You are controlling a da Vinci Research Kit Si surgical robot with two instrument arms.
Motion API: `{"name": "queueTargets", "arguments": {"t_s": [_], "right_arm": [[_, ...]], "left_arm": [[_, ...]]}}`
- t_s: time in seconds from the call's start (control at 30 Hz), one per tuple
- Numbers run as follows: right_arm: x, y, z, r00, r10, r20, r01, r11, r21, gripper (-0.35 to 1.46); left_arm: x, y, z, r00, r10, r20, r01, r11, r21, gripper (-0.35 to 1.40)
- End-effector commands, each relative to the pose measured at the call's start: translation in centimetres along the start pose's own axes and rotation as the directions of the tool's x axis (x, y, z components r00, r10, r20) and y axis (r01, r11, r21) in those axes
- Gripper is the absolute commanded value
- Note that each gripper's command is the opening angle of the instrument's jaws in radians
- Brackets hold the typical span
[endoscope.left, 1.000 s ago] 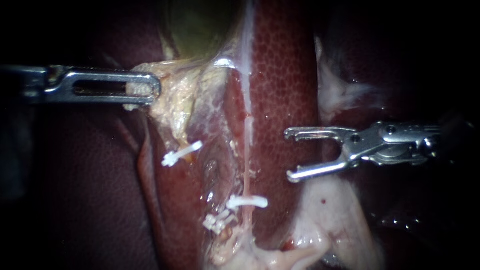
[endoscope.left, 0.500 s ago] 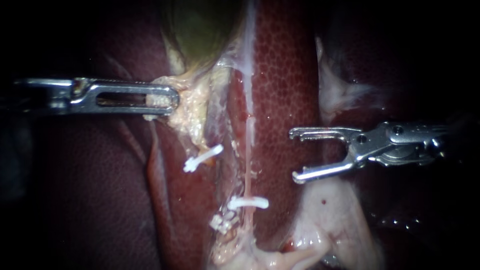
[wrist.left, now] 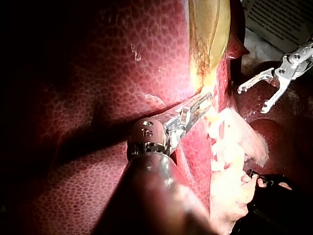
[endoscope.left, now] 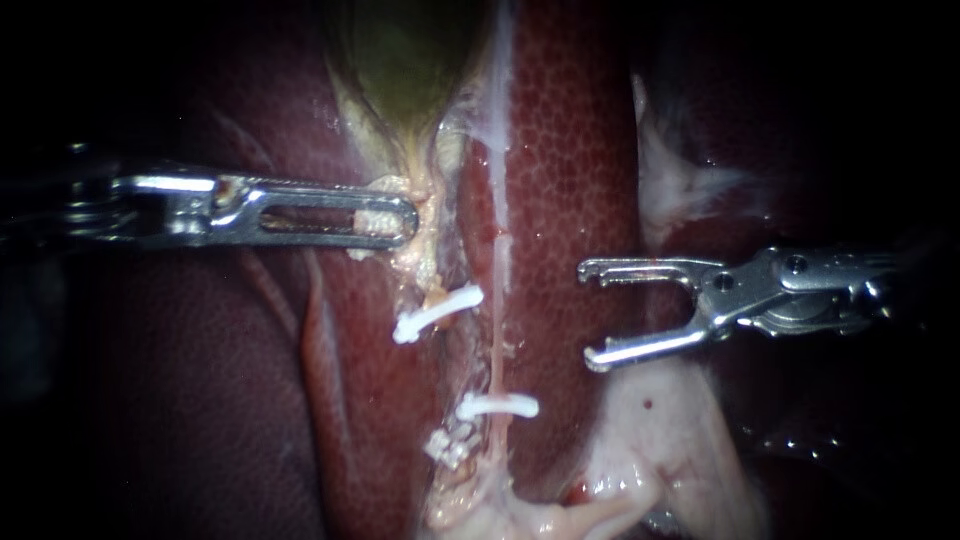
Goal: Going back first clip right tube
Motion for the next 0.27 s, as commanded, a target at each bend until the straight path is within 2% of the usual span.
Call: {"name": "queueTargets", "arguments": {"t_s": [0.03, 0.27], "right_arm": [[0.00, 0.00, 0.00, 1.000, 0.000, 0.000, 0.000, 1.000, 0.000, 0.60], [0.01, -0.01, 0.01, 1.000, 0.000, -0.001, 0.000, 1.000, 0.000, 0.60]], "left_arm": [[0.00, -0.01, 0.00, 1.0000, 0.000, 0.000, 0.000, 1.000, -0.001, -0.35], [0.00, -0.02, 0.00, 1.0000, 0.000, 0.000, 0.000, 1.000, -0.001, -0.35]]}}
